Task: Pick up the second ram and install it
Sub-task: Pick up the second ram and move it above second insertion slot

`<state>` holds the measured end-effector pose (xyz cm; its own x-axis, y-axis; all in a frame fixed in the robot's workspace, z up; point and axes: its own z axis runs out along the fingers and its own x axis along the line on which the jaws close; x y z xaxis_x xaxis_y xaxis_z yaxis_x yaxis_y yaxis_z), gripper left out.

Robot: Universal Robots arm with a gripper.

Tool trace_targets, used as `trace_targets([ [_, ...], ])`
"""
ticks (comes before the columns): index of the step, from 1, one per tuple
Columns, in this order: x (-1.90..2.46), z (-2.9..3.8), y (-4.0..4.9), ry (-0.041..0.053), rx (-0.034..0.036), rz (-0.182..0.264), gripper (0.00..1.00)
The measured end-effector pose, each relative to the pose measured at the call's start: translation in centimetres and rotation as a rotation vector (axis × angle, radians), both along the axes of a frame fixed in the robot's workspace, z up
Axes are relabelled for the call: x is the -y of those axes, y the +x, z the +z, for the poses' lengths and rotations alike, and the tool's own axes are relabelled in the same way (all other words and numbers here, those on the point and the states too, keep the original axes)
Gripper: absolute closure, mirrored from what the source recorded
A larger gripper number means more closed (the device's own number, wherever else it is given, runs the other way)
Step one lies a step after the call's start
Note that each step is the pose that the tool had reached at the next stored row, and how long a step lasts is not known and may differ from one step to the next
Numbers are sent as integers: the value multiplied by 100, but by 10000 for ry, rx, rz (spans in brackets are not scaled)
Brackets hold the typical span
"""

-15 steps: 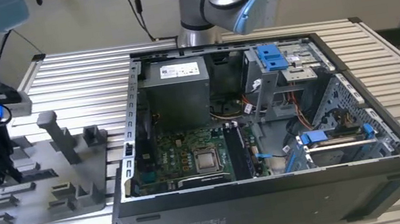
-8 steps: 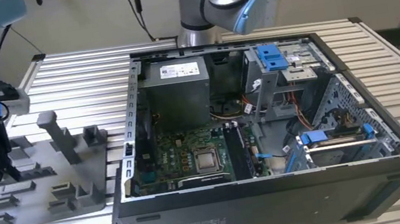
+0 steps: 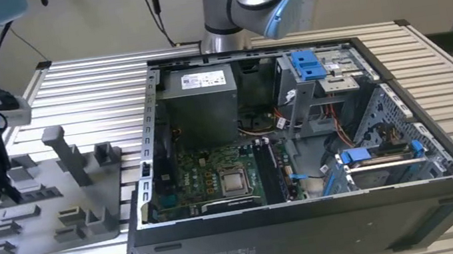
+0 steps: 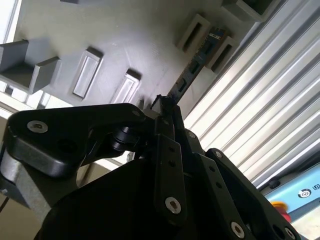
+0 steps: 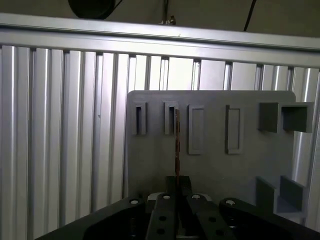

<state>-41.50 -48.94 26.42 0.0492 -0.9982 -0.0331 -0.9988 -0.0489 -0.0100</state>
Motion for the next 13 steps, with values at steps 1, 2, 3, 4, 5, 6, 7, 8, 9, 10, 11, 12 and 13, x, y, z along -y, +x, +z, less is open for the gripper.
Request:
trace_targets([
  [1,0,8,0,0,0,0,86],
  [2,0,14,0,0,0,0,86],
  [3,0,21,0,-1,0,0,86],
  [4,0,28,0,-1,-1,0,86],
  [5,0,35,0,0,0,0,86],
  [6,0,43,0,0,-1,0,86],
  [7,0,52,0,0,0,0,86],
  [8,0,62,0,0,-1,0,86],
  [9,0,72,0,0,-1,0,86],
  [10,0,82,0,0,0,0,86],
  [11,0,91,0,0,-1,0,86],
  [12,0,101,0,-1,-1,0,86],
  [13,0,110,0,0,0,0,86],
])
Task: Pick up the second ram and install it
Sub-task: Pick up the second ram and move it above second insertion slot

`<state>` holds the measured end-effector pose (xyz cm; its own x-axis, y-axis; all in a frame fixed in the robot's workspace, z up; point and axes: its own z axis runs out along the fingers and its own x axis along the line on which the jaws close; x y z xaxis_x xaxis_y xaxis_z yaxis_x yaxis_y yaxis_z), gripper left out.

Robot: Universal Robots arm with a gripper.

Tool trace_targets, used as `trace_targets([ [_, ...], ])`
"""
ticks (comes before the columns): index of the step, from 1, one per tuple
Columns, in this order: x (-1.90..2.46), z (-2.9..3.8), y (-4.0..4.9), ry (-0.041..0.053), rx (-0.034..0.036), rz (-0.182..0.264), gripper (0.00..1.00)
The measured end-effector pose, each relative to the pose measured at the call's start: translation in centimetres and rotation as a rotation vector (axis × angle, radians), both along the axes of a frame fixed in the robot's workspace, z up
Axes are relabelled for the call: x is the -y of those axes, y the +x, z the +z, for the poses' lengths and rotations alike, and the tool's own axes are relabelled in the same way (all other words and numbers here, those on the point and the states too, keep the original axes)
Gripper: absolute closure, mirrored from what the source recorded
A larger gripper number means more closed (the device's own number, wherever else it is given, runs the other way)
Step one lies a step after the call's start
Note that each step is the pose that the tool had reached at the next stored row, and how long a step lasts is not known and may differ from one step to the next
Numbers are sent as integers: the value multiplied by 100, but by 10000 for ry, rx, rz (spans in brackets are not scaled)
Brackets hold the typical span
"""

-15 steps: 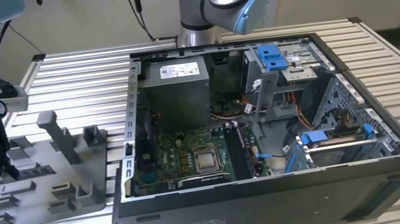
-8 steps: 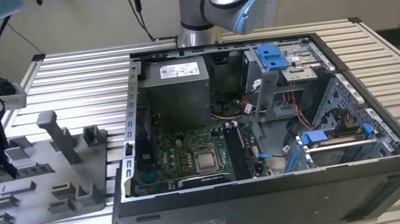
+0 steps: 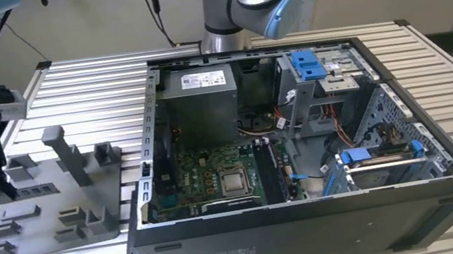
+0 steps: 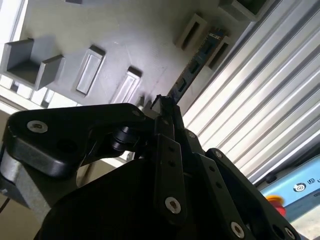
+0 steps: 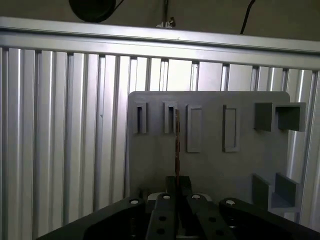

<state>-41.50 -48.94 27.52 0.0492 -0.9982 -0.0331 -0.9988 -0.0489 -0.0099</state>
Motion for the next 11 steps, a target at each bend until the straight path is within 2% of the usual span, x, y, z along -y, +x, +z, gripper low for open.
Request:
trace_targets([
  [11,0,112,0,0,0,0,86],
])
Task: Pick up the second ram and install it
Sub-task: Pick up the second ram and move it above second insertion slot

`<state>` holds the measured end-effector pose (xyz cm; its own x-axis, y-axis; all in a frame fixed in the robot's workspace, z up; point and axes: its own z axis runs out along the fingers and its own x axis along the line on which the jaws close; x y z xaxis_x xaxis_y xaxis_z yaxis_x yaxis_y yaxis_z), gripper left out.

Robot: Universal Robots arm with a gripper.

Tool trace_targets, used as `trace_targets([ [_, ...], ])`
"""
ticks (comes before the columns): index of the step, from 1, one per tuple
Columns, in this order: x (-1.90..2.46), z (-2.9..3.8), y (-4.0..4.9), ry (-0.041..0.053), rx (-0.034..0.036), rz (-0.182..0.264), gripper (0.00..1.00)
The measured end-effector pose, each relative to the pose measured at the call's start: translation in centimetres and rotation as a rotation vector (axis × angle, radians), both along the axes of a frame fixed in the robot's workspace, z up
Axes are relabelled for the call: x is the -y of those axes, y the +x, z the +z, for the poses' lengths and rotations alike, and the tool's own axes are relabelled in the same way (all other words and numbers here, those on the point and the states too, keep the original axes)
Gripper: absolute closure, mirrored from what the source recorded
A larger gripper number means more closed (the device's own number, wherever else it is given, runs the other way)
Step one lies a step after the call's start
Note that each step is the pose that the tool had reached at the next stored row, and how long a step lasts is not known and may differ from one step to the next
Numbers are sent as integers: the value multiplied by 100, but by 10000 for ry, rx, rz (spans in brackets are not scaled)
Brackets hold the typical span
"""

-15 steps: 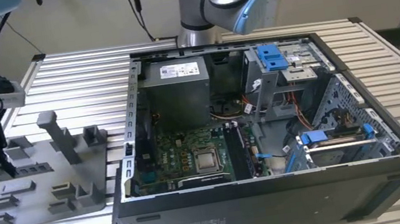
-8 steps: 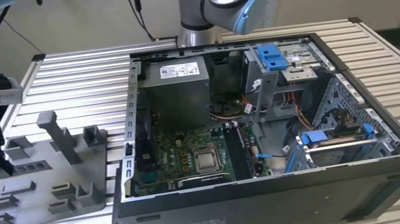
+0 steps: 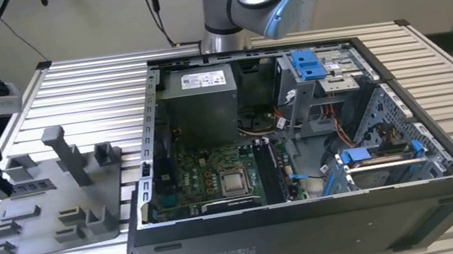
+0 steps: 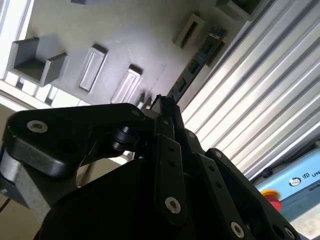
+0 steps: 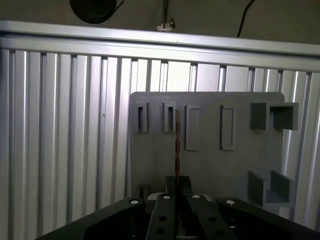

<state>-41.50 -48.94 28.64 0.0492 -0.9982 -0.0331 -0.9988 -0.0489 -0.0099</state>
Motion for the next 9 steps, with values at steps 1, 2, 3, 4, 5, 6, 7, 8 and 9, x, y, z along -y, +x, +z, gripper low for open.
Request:
trace_targets([
  [1,0,11,0,-1,0,0,86],
  [2,0,20,0,-1,0,0,86],
  [3,0,32,0,-1,0,0,86],
  [4,0,42,0,0,0,0,86],
  [5,0,53,0,-1,0,0,86],
  [6,0,65,0,0,1,0,86],
  [7,0,77,0,0,0,0,86],
  [8,0,90,0,-1,0,0,86],
  [9,0,102,0,0,1,0,86],
])
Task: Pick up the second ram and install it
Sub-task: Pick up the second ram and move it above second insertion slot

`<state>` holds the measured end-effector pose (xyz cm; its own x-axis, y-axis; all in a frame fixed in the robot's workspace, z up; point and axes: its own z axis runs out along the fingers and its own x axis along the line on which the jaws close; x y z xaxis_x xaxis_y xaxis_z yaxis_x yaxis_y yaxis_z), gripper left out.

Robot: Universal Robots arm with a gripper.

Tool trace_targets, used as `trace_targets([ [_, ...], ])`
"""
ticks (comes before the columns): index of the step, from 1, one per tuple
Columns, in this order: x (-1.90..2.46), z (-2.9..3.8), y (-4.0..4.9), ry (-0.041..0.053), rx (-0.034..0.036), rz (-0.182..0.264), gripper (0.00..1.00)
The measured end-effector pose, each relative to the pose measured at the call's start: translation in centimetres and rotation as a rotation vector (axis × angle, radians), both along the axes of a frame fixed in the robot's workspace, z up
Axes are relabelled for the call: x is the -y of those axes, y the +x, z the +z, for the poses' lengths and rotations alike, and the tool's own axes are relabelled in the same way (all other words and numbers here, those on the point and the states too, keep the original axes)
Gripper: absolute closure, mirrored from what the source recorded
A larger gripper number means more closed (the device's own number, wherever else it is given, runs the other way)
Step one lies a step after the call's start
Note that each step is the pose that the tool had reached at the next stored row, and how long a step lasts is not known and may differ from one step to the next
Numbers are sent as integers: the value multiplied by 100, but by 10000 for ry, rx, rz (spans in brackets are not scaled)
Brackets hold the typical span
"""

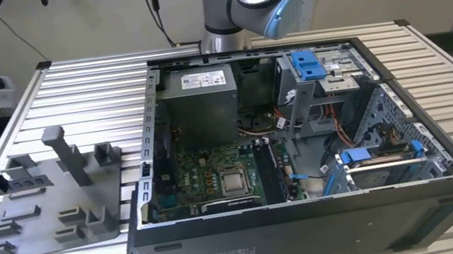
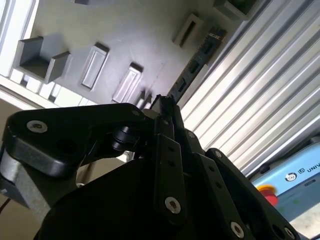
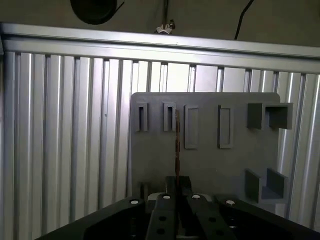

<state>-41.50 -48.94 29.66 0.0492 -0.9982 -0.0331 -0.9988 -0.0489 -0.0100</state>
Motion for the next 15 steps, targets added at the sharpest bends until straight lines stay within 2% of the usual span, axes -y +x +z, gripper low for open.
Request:
trace_targets([
  [15,0,113,0,-1,-1,0,86],
])
